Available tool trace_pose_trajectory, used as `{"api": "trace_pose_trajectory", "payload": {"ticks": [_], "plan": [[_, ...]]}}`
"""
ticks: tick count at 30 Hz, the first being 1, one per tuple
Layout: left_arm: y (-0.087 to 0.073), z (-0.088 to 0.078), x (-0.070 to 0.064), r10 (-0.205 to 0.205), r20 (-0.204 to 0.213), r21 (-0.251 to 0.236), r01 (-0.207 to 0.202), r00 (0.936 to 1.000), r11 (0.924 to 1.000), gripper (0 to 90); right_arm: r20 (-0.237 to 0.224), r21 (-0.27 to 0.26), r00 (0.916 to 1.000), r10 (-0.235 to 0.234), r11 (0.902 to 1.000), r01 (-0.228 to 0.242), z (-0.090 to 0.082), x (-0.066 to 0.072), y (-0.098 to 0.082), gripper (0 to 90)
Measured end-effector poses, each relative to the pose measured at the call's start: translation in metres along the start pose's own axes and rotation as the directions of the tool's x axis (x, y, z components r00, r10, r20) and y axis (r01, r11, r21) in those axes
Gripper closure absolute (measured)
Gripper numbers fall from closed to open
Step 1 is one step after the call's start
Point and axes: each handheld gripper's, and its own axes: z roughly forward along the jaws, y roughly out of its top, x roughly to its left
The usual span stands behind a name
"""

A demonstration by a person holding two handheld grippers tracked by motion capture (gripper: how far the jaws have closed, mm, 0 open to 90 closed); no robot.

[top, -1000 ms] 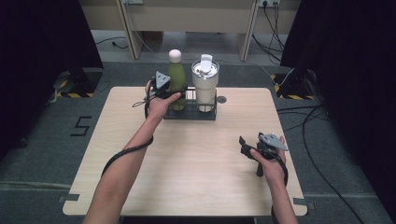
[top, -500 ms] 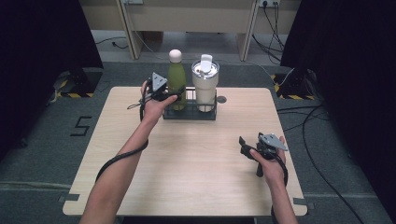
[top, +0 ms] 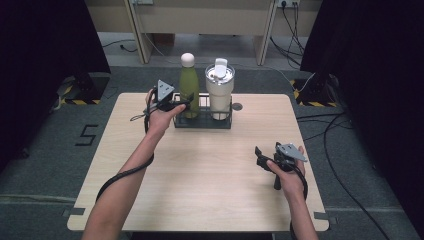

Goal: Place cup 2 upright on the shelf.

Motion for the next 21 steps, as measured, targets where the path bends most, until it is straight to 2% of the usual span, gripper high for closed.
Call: {"api": "trace_pose_trajectory", "payload": {"ticks": [14, 21], "plan": [[-0.005, -0.028, 0.001, 0.02, 0.008, 0.003, -0.02, 0.9998, 0.9998, 9.2, 0.004, 0.006, 1.0, -0.001, 1.0, 0.001, 0.0, 0.001, -0.001, 14.9], [-0.007, -0.041, 0.002, 0.015, 0.012, -0.004, -0.015, 0.9998, 0.9999, 9.7, 0.003, 0.006, 1.0, 0.001, 1.0, -0.001, 0.0, 0.001, -0.001, 14.9]]}}
